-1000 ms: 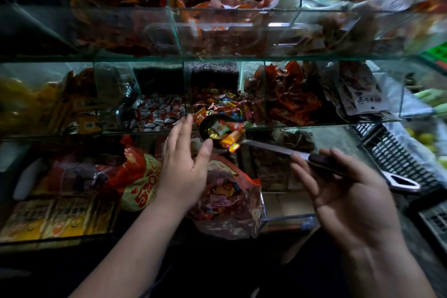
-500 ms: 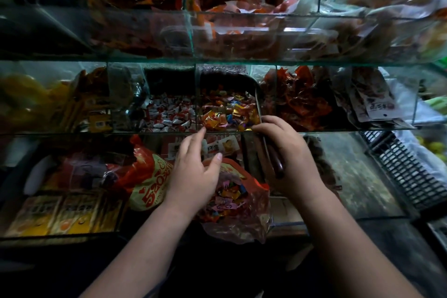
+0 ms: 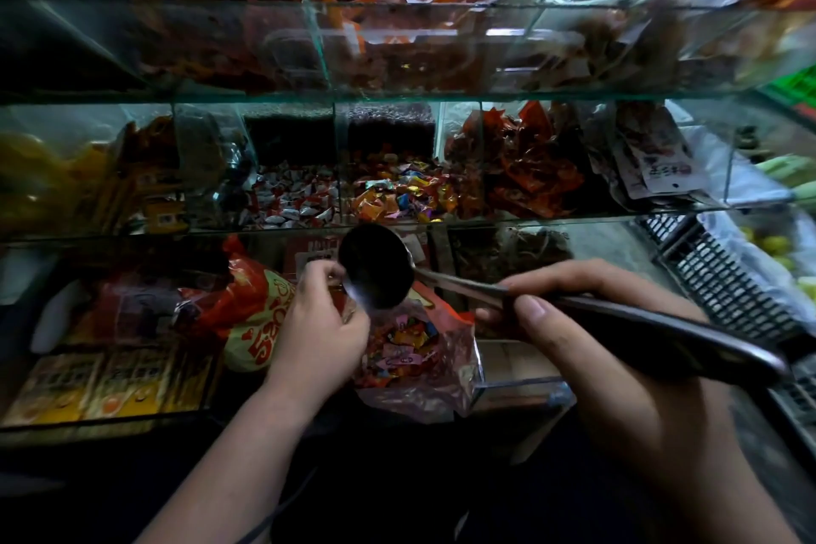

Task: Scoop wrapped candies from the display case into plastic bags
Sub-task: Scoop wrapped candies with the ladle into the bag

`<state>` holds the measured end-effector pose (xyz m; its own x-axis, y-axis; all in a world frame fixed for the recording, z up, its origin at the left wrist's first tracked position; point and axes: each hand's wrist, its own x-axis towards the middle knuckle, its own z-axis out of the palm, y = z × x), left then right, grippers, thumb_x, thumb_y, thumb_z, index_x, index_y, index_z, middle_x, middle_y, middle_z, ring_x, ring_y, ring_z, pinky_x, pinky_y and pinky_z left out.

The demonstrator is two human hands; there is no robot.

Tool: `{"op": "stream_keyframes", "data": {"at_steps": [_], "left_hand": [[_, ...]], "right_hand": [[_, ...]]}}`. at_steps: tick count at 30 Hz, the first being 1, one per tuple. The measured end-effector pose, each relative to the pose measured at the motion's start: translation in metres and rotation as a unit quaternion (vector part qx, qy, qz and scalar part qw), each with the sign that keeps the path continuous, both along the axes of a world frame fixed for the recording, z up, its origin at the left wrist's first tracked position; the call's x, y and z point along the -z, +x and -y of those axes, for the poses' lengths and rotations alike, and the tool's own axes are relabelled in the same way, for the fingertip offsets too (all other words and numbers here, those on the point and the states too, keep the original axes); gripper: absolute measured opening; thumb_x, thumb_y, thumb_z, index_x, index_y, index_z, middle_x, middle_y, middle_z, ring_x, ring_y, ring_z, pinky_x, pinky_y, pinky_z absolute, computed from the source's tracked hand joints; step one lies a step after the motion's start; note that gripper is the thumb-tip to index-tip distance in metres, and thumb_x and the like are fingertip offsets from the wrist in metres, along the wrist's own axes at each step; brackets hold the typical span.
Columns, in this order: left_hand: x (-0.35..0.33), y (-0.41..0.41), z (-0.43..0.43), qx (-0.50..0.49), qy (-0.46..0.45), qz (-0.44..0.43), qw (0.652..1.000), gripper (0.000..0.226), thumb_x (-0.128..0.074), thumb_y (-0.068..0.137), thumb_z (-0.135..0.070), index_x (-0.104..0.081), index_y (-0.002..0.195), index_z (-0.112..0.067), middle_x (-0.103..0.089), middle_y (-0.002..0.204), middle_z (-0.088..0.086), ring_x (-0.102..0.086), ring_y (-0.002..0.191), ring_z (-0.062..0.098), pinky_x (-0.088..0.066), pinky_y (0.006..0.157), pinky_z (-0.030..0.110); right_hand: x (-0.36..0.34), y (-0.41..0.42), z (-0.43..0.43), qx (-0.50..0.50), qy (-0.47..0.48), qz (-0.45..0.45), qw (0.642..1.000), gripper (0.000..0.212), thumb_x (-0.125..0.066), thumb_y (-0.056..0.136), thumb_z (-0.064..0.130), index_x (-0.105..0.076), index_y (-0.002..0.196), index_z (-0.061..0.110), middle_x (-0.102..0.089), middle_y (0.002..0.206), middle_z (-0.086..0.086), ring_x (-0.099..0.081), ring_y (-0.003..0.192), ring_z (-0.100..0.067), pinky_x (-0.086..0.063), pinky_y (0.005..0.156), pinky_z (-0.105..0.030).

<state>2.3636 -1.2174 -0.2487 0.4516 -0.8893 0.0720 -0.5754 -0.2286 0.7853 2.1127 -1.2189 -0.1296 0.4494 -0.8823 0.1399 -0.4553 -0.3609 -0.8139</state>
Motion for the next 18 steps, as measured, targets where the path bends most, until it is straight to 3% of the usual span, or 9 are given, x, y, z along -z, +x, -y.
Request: {"op": "stream_keyframes", "data": {"at_steps": [1,2,3,5,8,11,14,16,18], "left_hand": [[0.005,0.001,-0.005,-0.011,0.012,-0.002,1.000,0.039,-0.070,0.088,-0.032,-0.036,0.101,-0.045,-0.057,0.108,-0.012,-0.058,0.078,0.015,-0.042,0.060,0.026],[0.010,0.002,-0.008,-0.019,0.026,0.000,0.999,0.039,-0.070,0.087,-0.031,-0.034,0.096,-0.043,-0.057,0.102,-0.014,-0.056,0.072,0.012,-0.039,0.056,0.028],[0.015,0.003,-0.011,-0.022,0.040,0.008,0.999,0.039,-0.069,0.087,-0.029,-0.033,0.094,-0.042,-0.058,0.100,-0.014,-0.056,0.071,0.011,-0.039,0.055,0.030],[0.021,0.005,-0.014,-0.021,0.071,0.036,0.997,0.038,-0.067,0.091,-0.025,-0.033,0.100,-0.042,-0.059,0.098,-0.014,-0.060,0.077,0.012,-0.045,0.058,0.029],[0.028,0.005,-0.013,-0.018,0.104,0.057,0.993,0.034,-0.055,0.100,-0.027,-0.044,0.132,-0.031,-0.058,0.104,-0.015,-0.064,0.096,0.015,-0.048,0.072,0.027],[0.032,0.003,-0.012,-0.007,0.101,0.038,0.994,0.032,-0.043,0.106,-0.031,-0.063,0.130,-0.025,-0.068,0.107,-0.014,-0.064,0.103,0.014,-0.051,0.079,0.029],[0.032,0.001,-0.014,0.000,0.093,0.022,0.995,0.039,-0.038,0.107,-0.038,-0.061,0.137,-0.030,-0.065,0.114,-0.021,-0.062,0.110,0.011,-0.053,0.093,0.035],[0.034,0.002,-0.015,0.006,0.091,0.027,0.995,0.040,-0.035,0.107,-0.043,-0.057,0.139,-0.035,-0.066,0.117,-0.021,-0.062,0.113,0.013,-0.053,0.096,0.042],[0.036,0.003,-0.016,0.010,0.086,0.036,0.996,0.041,-0.033,0.107,-0.045,-0.055,0.140,-0.037,-0.067,0.123,-0.018,-0.062,0.115,0.012,-0.054,0.095,0.043]], "right_hand": [[-0.013,-0.003,-0.008,-0.061,-0.032,0.023,0.997,0.022,-0.067,0.095,0.000,-0.079,0.083,0.014,-0.074,0.060,0.002,-0.071,0.059,-0.004,-0.058,0.068,-0.018],[-0.012,-0.007,-0.002,-0.013,-0.097,0.047,0.994,0.013,-0.073,0.092,0.014,-0.079,0.084,0.023,-0.077,0.073,0.005,-0.074,0.068,-0.008,-0.059,0.071,-0.021],[-0.018,-0.005,-0.008,0.001,-0.103,0.076,0.992,0.007,-0.072,0.088,0.028,-0.077,0.084,0.029,-0.078,0.078,0.008,-0.075,0.072,-0.009,-0.059,0.072,-0.022],[-0.008,-0.008,-0.014,0.000,-0.088,0.060,0.994,0.011,-0.067,0.079,0.042,-0.073,0.082,0.034,-0.075,0.077,0.016,-0.072,0.070,-0.001,-0.053,0.065,-0.010],[0.030,0.023,0.006,-0.032,-0.033,-0.046,0.998,0.006,-0.068,0.082,0.036,-0.069,0.085,0.031,-0.071,0.077,0.018,-0.067,0.074,0.003,-0.048,0.064,-0.009],[0.087,0.050,0.032,-0.066,-0.020,-0.136,0.988,0.007,-0.068,0.091,0.028,-0.070,0.096,0.024,-0.071,0.092,0.007,-0.067,0.090,-0.010,-0.053,0.080,-0.027],[0.145,0.068,0.047,-0.106,-0.018,-0.218,0.970,0.019,-0.066,0.093,0.030,-0.070,0.108,0.018,-0.068,0.105,-0.004,-0.064,0.103,-0.024,-0.050,0.089,-0.035],[0.164,0.072,0.046,-0.072,0.002,-0.194,0.978,0.021,-0.064,0.093,0.036,-0.071,0.106,0.021,-0.070,0.103,0.000,-0.065,0.100,-0.020,-0.051,0.088,-0.033],[0.172,0.073,0.046,-0.009,0.031,-0.115,0.993,0.017,-0.066,0.089,0.038,-0.074,0.094,0.024,-0.073,0.091,0.007,-0.068,0.087,-0.009,-0.053,0.080,-0.025]]}}
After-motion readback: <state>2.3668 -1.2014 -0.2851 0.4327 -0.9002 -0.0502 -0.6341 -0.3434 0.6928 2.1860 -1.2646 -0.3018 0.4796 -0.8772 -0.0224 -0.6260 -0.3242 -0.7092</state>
